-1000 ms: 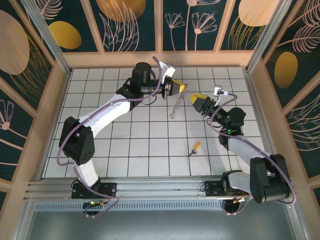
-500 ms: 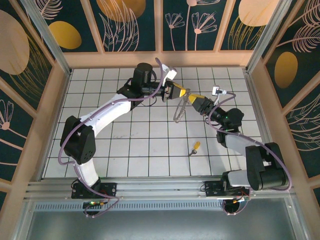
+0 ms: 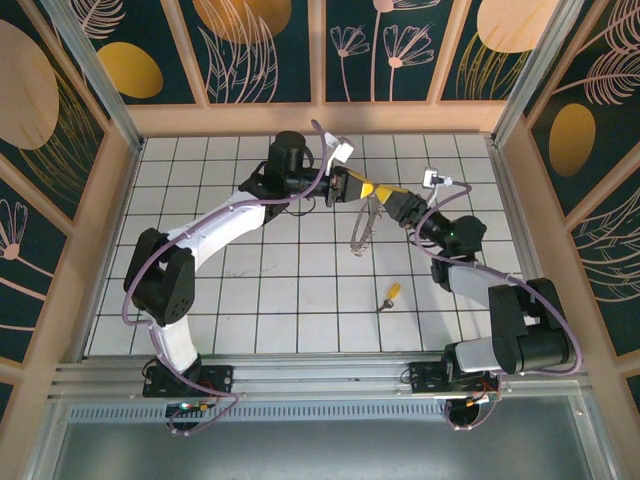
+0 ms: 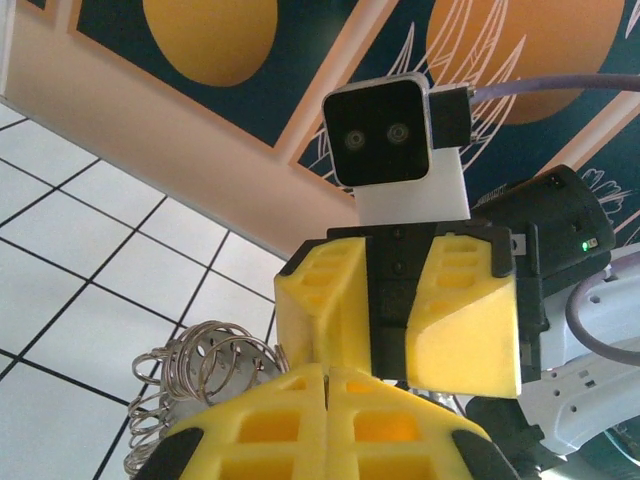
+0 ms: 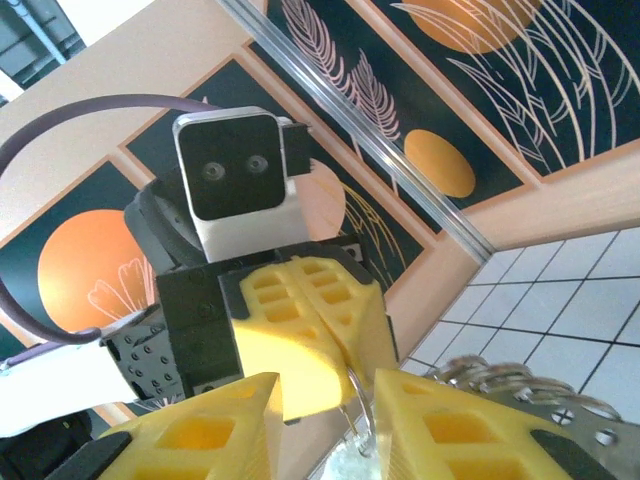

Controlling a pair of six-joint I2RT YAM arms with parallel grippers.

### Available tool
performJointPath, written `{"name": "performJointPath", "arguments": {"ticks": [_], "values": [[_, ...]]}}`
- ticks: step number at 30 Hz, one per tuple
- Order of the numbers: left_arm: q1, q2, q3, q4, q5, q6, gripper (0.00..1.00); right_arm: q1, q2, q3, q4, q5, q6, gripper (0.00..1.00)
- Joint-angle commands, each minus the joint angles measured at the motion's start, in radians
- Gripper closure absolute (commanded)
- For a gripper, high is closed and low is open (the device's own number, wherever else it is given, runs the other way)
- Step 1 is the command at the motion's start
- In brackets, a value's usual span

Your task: Put the keys on the keyring

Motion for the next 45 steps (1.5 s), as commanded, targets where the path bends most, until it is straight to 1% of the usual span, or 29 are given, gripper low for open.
{"name": "performJointPath", "arguments": {"ticks": [1, 13, 15, 17, 22, 26, 27, 28, 30, 32, 33, 34, 36, 38, 39, 45], "values": [[0.003, 0.001, -0.011, 0.096, 0.036, -0.04, 1.0, 0.014, 0.019, 0.035, 0.06, 0.002, 0.002, 0.69], [0.004, -0.002, -0.015, 0.11, 0.039, -0.046, 1.0, 0.022, 0.058, 0.023, 0.073, 0.016, -0.004, 0.7], [0.004, 0.0, -0.015, 0.111, 0.04, -0.046, 1.0, 0.023, 0.06, 0.027, 0.076, 0.015, -0.001, 0.73], [0.003, 0.001, -0.015, 0.112, 0.041, -0.046, 1.0, 0.026, 0.062, 0.032, 0.074, 0.012, -0.003, 0.78], [0.004, 0.006, -0.012, 0.126, 0.039, -0.059, 1.0, 0.038, 0.073, 0.046, 0.073, -0.001, -0.007, 0.99], [0.004, 0.005, -0.017, 0.166, 0.028, -0.094, 1.0, 0.042, 0.079, 0.05, 0.077, 0.008, -0.008, 1.0], [0.004, -0.002, -0.026, 0.185, 0.016, -0.115, 0.96, 0.041, 0.08, 0.05, 0.079, 0.014, -0.01, 1.0], [0.004, -0.009, -0.039, 0.21, -0.001, -0.133, 0.85, 0.041, 0.08, 0.049, 0.08, 0.024, -0.009, 1.0], [0.004, -0.042, -0.081, 0.268, -0.069, -0.169, 0.63, 0.038, 0.084, 0.046, 0.091, 0.048, -0.001, 1.0], [0.007, -0.079, -0.128, 0.321, -0.128, -0.202, 0.52, 0.035, 0.094, 0.047, 0.114, 0.064, 0.014, 1.0], [0.009, -0.1, -0.154, 0.35, -0.163, -0.221, 0.49, 0.033, 0.097, 0.047, 0.125, 0.075, 0.024, 1.0], [0.011, -0.108, -0.184, 0.377, -0.196, -0.235, 0.47, 0.034, 0.101, 0.047, 0.135, 0.083, 0.031, 1.0], [0.013, -0.177, -0.258, 0.446, -0.292, -0.266, 0.44, 0.034, 0.108, 0.047, 0.153, 0.106, 0.048, 1.0], [0.016, -0.206, -0.319, 0.498, -0.362, -0.293, 0.45, 0.034, 0.121, 0.05, 0.182, 0.123, 0.069, 1.0], [0.016, -0.213, -0.342, 0.521, -0.379, -0.305, 0.46, 0.035, 0.129, 0.052, 0.197, 0.131, 0.082, 1.0], [0.016, -0.177, -0.399, 0.648, -0.36, -0.384, 0.57, 0.052, 0.17, 0.067, 0.261, 0.175, 0.127, 1.0]]}}
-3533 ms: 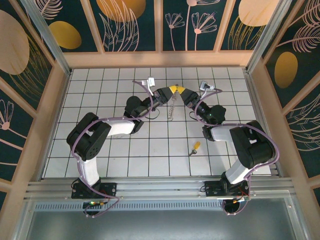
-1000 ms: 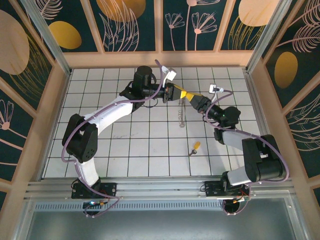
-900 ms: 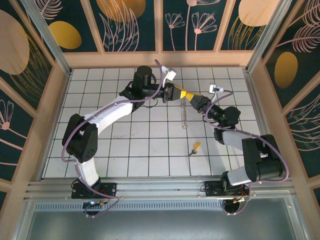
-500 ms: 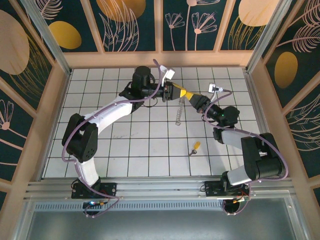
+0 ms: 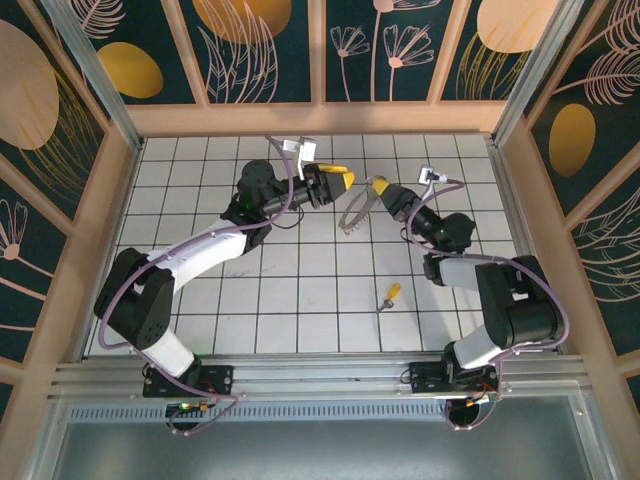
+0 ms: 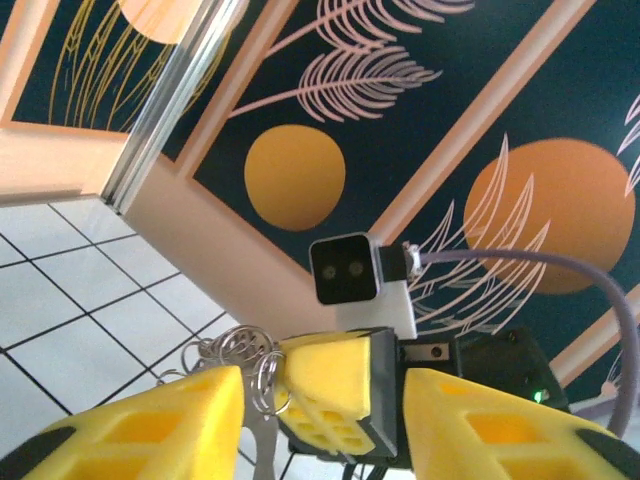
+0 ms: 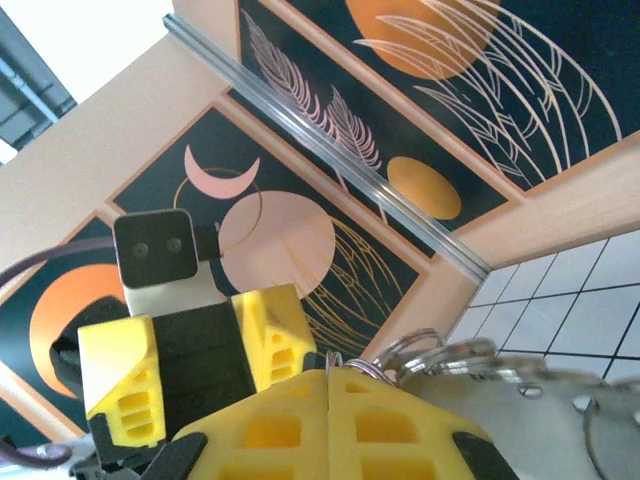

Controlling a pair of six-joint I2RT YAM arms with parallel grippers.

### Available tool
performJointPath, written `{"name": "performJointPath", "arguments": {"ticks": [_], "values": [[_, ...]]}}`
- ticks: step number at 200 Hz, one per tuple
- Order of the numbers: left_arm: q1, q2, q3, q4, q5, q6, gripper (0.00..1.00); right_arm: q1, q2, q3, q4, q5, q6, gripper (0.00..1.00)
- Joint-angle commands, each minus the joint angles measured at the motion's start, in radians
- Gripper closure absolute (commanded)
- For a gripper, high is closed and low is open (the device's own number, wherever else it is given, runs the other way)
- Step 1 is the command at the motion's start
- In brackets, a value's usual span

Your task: Put the keys on the keyring

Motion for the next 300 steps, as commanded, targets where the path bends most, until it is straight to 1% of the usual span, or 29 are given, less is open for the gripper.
{"name": "performJointPath", "arguments": {"ticks": [1, 24, 45, 49, 81, 155, 178, 193, 202, 220, 256, 286, 300], "values": [[0.007, 0.027, -0.029, 0.151, -0.021, -0.075, 0.58, 0.022, 0.02, 0.047, 0.151, 0.044, 0.042, 1.0], [0.007, 0.058, -0.03, 0.19, -0.016, -0.097, 0.63, 0.042, 0.029, 0.06, 0.149, 0.059, 0.04, 1.0], [0.004, 0.074, -0.038, 0.247, -0.002, -0.129, 0.66, 0.058, 0.034, 0.07, 0.148, 0.074, 0.041, 1.0], [0.004, 0.104, -0.04, 0.26, 0.001, -0.138, 0.66, 0.061, 0.035, 0.072, 0.148, 0.079, 0.04, 1.0], [-0.012, 0.126, -0.062, 0.33, 0.008, -0.173, 0.67, 0.075, 0.046, 0.082, 0.15, 0.096, 0.043, 1.0], [-0.035, 0.16, -0.062, 0.41, -0.011, -0.221, 0.67, 0.108, 0.079, 0.11, 0.154, 0.105, 0.049, 1.0], [-0.036, 0.164, -0.059, 0.416, -0.013, -0.22, 0.73, 0.111, 0.084, 0.106, 0.156, 0.105, 0.051, 1.0], [-0.036, 0.167, -0.057, 0.422, -0.016, -0.224, 0.74, 0.11, 0.087, 0.107, 0.156, 0.102, 0.051, 1.0], [-0.038, 0.169, -0.057, 0.428, -0.019, -0.227, 0.74, 0.11, 0.088, 0.106, 0.157, 0.1, 0.052, 1.0], [-0.037, 0.174, -0.057, 0.43, -0.034, -0.227, 0.69, 0.111, 0.09, 0.105, 0.159, 0.098, 0.054, 1.0], [-0.037, 0.15, -0.104, 0.44, -0.102, -0.214, 0.61, 0.103, 0.079, 0.091, 0.157, 0.11, 0.049, 1.0], [-0.038, 0.117, -0.165, 0.445, -0.174, -0.207, 0.59, 0.098, 0.08, 0.084, 0.158, 0.118, 0.049, 1.0], [-0.037, 0.12, -0.167, 0.442, -0.172, -0.21, 0.59, 0.098, 0.08, 0.088, 0.158, 0.117, 0.051, 1.0]]}}
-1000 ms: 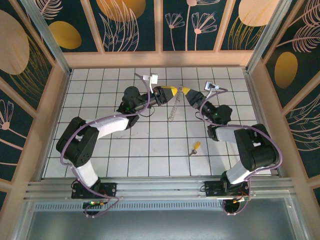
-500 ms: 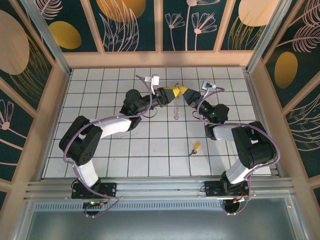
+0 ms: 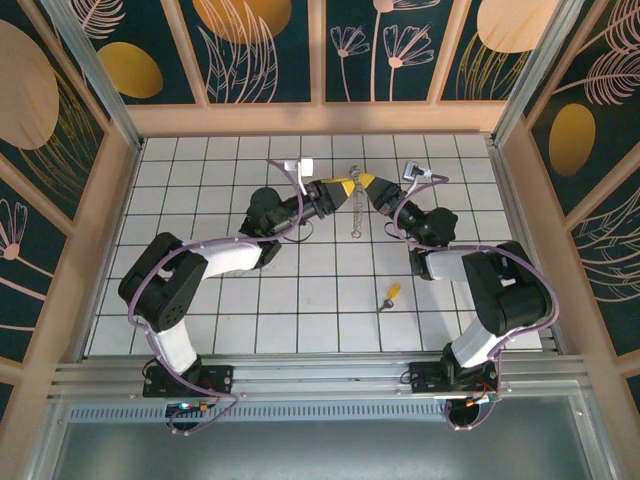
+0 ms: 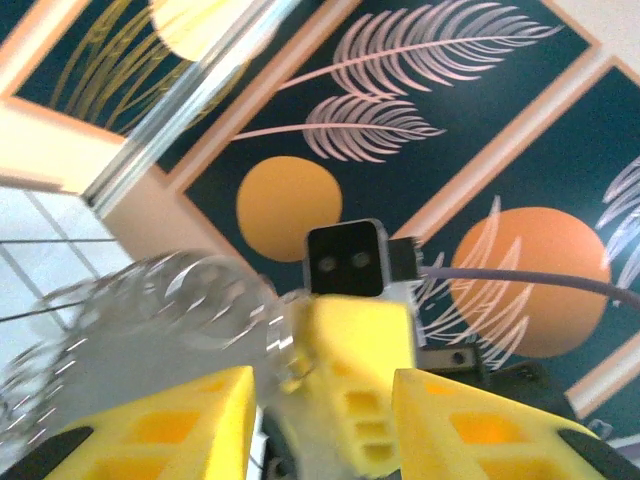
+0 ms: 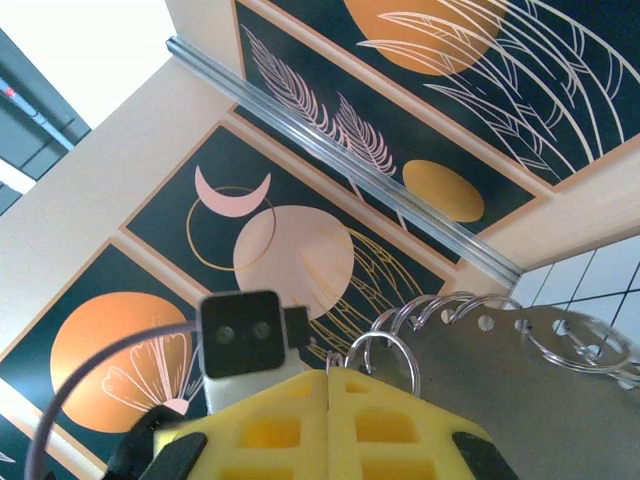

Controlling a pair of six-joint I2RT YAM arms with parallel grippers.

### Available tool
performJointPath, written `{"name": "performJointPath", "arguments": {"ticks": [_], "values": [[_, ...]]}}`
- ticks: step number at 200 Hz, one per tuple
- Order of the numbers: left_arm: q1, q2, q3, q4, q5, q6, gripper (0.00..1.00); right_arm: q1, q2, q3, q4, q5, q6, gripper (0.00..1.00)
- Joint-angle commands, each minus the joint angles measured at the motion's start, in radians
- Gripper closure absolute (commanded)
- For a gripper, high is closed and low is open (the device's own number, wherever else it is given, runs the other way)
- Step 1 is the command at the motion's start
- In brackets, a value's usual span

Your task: Put the keys on the keyring

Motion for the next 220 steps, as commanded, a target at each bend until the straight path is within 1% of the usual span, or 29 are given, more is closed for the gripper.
{"name": "performJointPath", "arguments": {"ticks": [1, 47, 118, 122, 148, 172, 211, 220], "values": [[-0.002, -0.029, -0.019, 0.037, -0.05, 0.009, 0.59, -0.002, -0.006, 0.012, 0.138, 0.01, 0.007, 1.0], [-0.003, 0.009, 0.004, 0.072, -0.04, -0.021, 0.58, 0.001, -0.009, 0.015, 0.139, 0.003, 0.01, 1.0], [-0.003, 0.035, 0.031, 0.086, -0.023, -0.031, 0.58, 0.015, -0.003, 0.021, 0.14, -0.002, 0.011, 1.0], [-0.004, 0.037, 0.059, 0.086, -0.021, -0.033, 0.58, 0.016, -0.002, 0.022, 0.14, -0.003, 0.011, 1.0], [-0.003, 0.049, 0.073, 0.095, -0.013, -0.04, 0.59, 0.025, 0.005, 0.026, 0.137, -0.007, 0.011, 1.0], [-0.004, 0.054, 0.081, 0.103, -0.008, -0.045, 0.63, 0.032, 0.014, 0.029, 0.138, -0.009, 0.011, 1.0], [-0.003, 0.053, 0.073, 0.108, -0.005, -0.048, 0.78, 0.033, 0.019, 0.029, 0.138, -0.005, 0.008, 1.0], [-0.004, 0.051, 0.068, 0.112, -0.006, -0.05, 0.83, 0.033, 0.02, 0.029, 0.137, -0.004, 0.007, 1.0]]}}
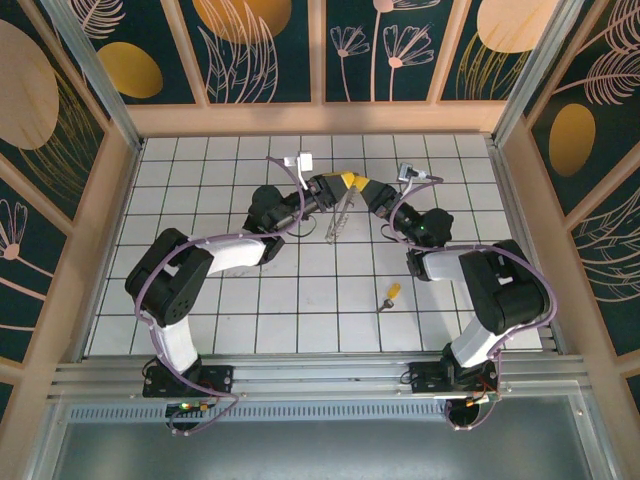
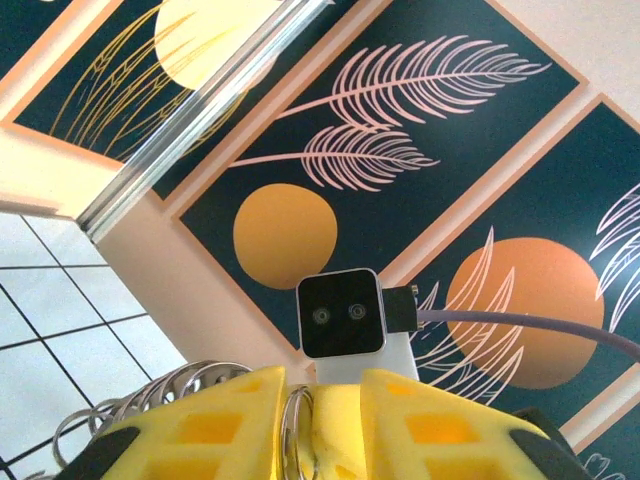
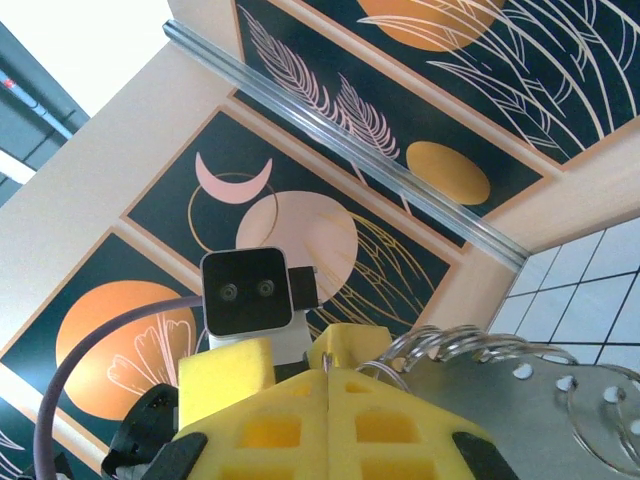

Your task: Put the keys on the keyring

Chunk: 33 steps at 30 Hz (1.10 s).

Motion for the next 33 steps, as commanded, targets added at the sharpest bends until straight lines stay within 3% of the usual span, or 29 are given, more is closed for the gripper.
{"name": "performJointPath", "arguments": {"ticks": [1, 4, 7, 10, 12, 24, 28, 33], "values": [[-0.005, 0.003, 0.012, 0.056, 0.015, -0.007, 0.83, 0.007, 0.005, 0.029, 0.135, 0.001, 0.004, 1.0], [-0.004, -0.004, -0.003, 0.059, 0.01, -0.009, 0.98, 0.005, 0.009, 0.03, 0.133, 0.003, 0.004, 1.0], [-0.003, -0.015, -0.008, 0.041, 0.009, 0.009, 1.0, -0.007, 0.016, 0.036, 0.127, -0.008, 0.009, 1.0], [-0.002, -0.043, 0.004, -0.046, 0.01, 0.07, 1.0, -0.04, 0.007, 0.015, 0.127, -0.022, 0.022, 0.73], [0.001, -0.065, 0.033, -0.159, 0.023, 0.142, 1.0, -0.065, -0.018, -0.014, 0.123, -0.03, 0.02, 0.68], [0.034, -0.061, 0.409, -0.976, 0.221, 0.681, 1.0, -0.153, -0.199, -0.064, -0.216, -0.223, -0.197, 0.68], [0.038, -0.038, 0.503, -1.149, 0.258, 0.807, 1.0, -0.164, -0.23, -0.074, -0.254, -0.272, -0.235, 0.73], [0.041, -0.017, 0.556, -1.243, 0.314, 0.876, 1.0, -0.167, -0.237, -0.074, -0.27, -0.295, -0.255, 0.71]]}}
